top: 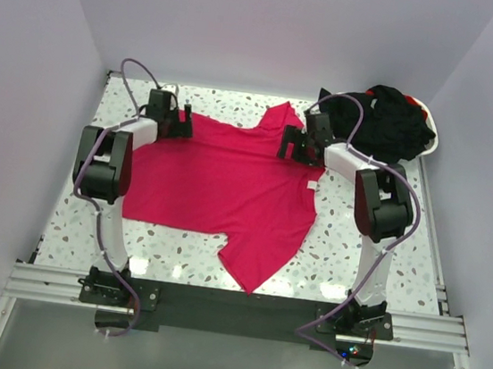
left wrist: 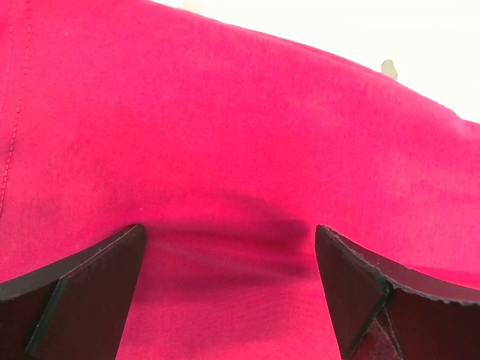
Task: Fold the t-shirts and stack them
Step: Flatten the tshirt out
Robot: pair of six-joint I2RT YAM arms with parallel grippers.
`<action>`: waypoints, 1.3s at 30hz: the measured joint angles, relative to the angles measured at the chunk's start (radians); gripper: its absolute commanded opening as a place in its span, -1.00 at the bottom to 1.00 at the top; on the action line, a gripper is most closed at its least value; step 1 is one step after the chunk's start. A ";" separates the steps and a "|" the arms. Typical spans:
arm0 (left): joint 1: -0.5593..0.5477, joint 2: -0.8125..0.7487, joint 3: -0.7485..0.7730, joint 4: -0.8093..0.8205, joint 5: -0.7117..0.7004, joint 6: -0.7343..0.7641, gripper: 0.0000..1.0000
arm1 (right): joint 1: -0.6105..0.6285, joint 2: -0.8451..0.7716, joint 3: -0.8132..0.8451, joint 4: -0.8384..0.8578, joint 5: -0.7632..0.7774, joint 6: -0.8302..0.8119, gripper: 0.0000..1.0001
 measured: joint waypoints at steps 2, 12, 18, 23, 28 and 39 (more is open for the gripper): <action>-0.004 0.030 0.043 0.001 0.006 -0.007 1.00 | -0.011 0.009 0.012 -0.006 0.000 -0.005 0.98; -0.037 0.124 0.197 -0.016 -0.010 -0.012 0.99 | -0.043 0.045 0.085 -0.060 0.008 -0.042 0.98; -0.093 -0.041 0.030 0.011 -0.148 0.004 1.00 | -0.050 0.043 0.096 -0.099 -0.003 -0.079 0.98; -0.087 -0.393 -0.249 0.049 -0.377 -0.016 1.00 | -0.053 0.000 0.064 -0.109 -0.048 -0.093 0.98; -0.048 -0.685 -0.488 0.103 -0.556 -0.131 0.99 | -0.055 -0.108 -0.001 -0.104 -0.101 -0.098 0.98; 0.030 -0.806 -0.775 -0.021 -0.637 -0.371 0.57 | -0.140 -0.199 -0.085 -0.057 -0.245 -0.081 0.98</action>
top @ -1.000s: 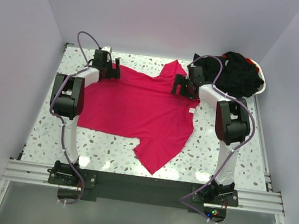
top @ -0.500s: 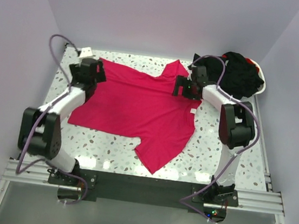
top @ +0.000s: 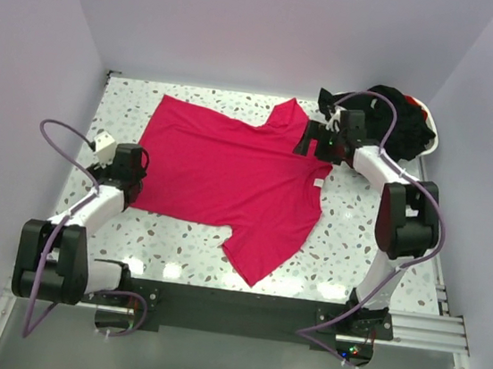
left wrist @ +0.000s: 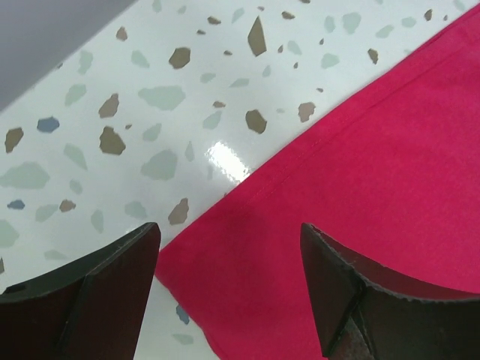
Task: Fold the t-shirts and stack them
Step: Flatten the tshirt out
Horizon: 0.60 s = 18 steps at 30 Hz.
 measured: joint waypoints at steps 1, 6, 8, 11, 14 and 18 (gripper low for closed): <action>0.000 -0.010 -0.010 -0.008 0.000 -0.016 0.55 | -0.017 0.000 -0.011 0.007 -0.013 0.005 0.98; 0.008 -0.071 -0.072 -0.019 0.004 -0.064 0.34 | -0.092 -0.001 -0.054 0.037 -0.071 0.034 0.98; 0.021 -0.087 -0.085 -0.028 0.008 -0.071 0.25 | -0.110 -0.001 -0.061 0.047 -0.083 0.043 0.98; 0.051 -0.107 -0.097 -0.039 0.017 -0.071 0.18 | -0.115 -0.001 -0.066 0.060 -0.105 0.051 0.98; 0.085 -0.109 -0.102 -0.039 0.046 -0.069 0.10 | -0.114 -0.002 -0.068 0.068 -0.122 0.056 0.98; 0.112 -0.081 -0.102 -0.039 0.093 -0.069 0.05 | -0.115 -0.004 -0.076 0.082 -0.127 0.061 0.98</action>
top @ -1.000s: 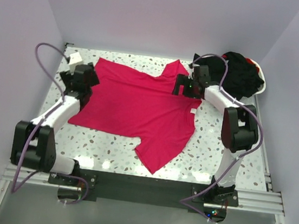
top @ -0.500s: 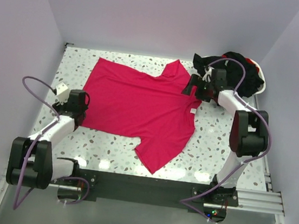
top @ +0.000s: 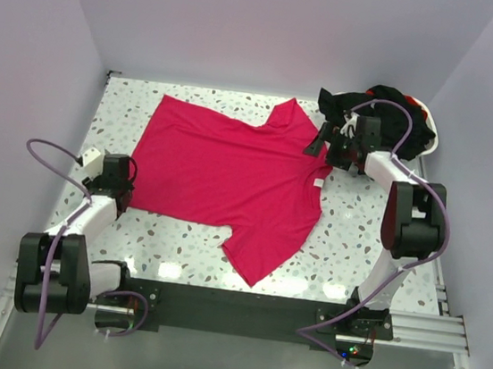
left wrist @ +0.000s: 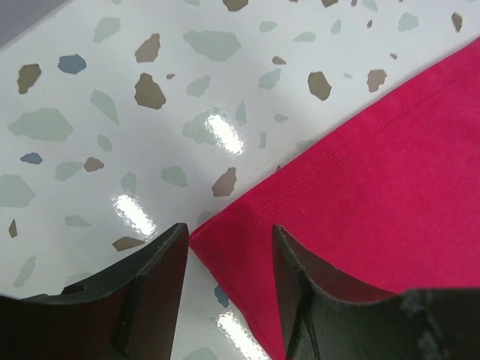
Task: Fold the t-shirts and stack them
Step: Flatten the tshirt out
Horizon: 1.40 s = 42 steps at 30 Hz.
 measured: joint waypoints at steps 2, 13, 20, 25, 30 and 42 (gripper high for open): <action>0.006 0.021 0.000 0.000 0.023 0.000 0.01 | -0.002 -0.003 -0.005 0.000 -0.002 0.001 0.98; 0.013 0.048 0.000 -0.035 0.059 -0.016 -0.19 | -0.030 -0.012 -0.008 0.024 -0.037 0.020 0.97; 0.013 0.048 0.000 -0.068 0.049 -0.035 -0.13 | -0.040 -0.012 -0.021 0.037 -0.049 0.027 0.98; 0.013 0.048 0.000 -0.093 0.048 -0.055 -0.12 | -0.047 -0.012 -0.026 0.038 -0.052 0.033 0.98; 0.032 0.065 0.000 -0.094 0.052 -0.055 -0.17 | -0.055 -0.012 -0.031 0.047 -0.060 0.037 0.98; 0.063 0.108 0.017 -0.074 0.078 -0.051 -0.55 | -0.064 -0.012 -0.041 0.060 -0.075 0.042 0.98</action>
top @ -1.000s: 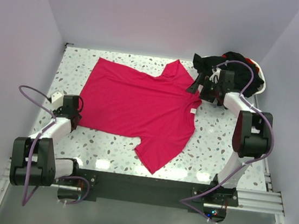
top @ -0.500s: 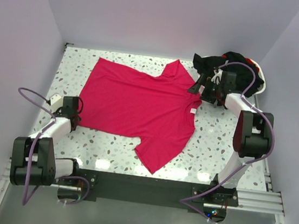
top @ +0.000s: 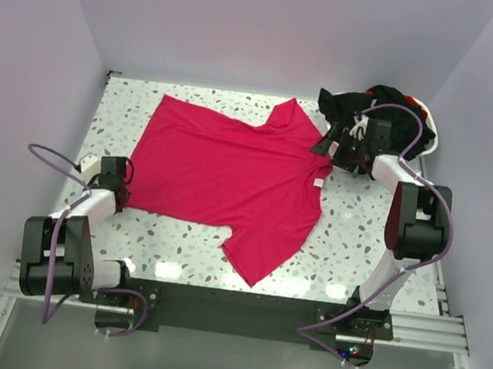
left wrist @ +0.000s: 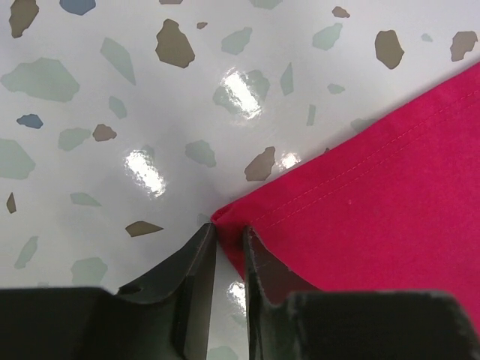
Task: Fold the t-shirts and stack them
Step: Flatten the tshirt out
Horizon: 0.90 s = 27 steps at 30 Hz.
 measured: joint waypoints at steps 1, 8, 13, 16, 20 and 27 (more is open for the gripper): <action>0.001 0.005 0.003 0.003 0.004 0.002 -0.66 | 0.000 0.000 0.000 0.000 0.000 0.000 0.98; 0.002 0.035 0.022 0.026 0.029 0.012 -1.00 | 0.000 -0.005 -0.009 0.003 0.000 0.002 0.98; 0.002 0.033 0.020 0.042 0.051 0.018 -1.00 | 0.000 -0.021 -0.023 0.015 -0.011 0.006 0.96; 0.002 0.018 0.002 0.071 0.075 0.024 -1.00 | 0.008 -0.061 -0.053 0.036 -0.036 0.018 0.95; 0.002 -0.018 -0.031 0.103 0.101 0.028 -1.00 | 0.079 -0.124 -0.060 0.021 -0.002 0.006 0.93; 0.002 -0.092 -0.071 0.167 0.121 0.042 -1.00 | 0.349 -0.301 -0.171 0.002 0.101 -0.006 0.83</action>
